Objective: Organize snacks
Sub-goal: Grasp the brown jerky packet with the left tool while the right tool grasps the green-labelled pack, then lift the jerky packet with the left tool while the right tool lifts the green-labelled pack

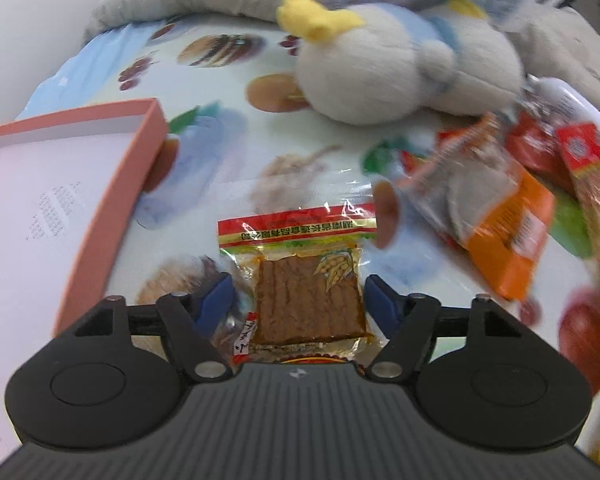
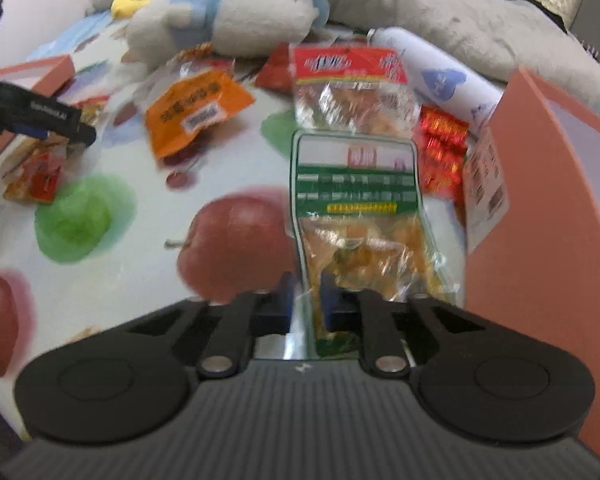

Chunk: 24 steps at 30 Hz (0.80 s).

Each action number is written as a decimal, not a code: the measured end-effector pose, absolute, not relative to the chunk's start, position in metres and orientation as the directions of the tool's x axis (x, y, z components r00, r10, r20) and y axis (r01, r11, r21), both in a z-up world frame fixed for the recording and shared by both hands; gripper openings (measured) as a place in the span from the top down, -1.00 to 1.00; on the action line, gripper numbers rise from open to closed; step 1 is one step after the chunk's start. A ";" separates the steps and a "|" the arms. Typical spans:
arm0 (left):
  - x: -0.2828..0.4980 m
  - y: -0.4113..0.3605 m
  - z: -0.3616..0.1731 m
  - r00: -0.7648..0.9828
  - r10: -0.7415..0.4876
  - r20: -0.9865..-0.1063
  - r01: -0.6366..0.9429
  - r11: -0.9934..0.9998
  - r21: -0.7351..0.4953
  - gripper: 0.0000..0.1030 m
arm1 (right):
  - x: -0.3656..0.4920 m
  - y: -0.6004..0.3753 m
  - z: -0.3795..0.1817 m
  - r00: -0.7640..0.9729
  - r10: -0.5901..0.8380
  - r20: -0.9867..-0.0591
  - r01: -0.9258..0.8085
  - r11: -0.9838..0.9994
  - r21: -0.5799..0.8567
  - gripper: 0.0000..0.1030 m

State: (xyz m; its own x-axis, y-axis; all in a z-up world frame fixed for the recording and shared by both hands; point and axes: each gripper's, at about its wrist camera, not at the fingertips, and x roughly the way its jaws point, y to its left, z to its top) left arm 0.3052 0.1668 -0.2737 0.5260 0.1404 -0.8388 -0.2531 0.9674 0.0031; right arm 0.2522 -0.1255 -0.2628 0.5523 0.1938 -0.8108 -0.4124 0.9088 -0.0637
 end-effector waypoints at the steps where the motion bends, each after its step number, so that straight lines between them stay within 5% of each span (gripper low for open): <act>1: 0.301 0.163 -0.274 0.533 0.134 -0.836 -0.248 0.969 -0.003 -0.40 | 0.248 -0.125 -0.262 0.551 0.194 -0.812 -0.415 0.908 -0.064 0.94; 19: 0.205 0.090 -0.266 0.576 0.010 -0.817 -0.160 0.982 -0.100 -0.28 | 0.175 -0.137 -0.238 0.684 0.221 -0.695 -0.388 0.917 -0.089 0.88; 21: 0.200 0.091 -0.266 0.578 0.004 -0.816 -0.176 0.977 -0.120 -0.28 | 0.179 -0.133 -0.243 0.702 0.197 -0.684 -0.400 0.904 -0.149 0.60; 23: 0.197 0.092 -0.265 0.582 -0.004 -0.813 -0.186 0.973 -0.138 -0.28 | 0.183 -0.130 -0.247 0.722 0.184 -0.667 -0.399 0.898 -0.184 -0.04; 24: 0.196 0.092 -0.266 0.583 -0.006 -0.813 -0.188 0.972 -0.142 -0.28 | 0.184 -0.130 -0.248 0.727 0.184 -0.662 -0.399 0.897 -0.189 -0.03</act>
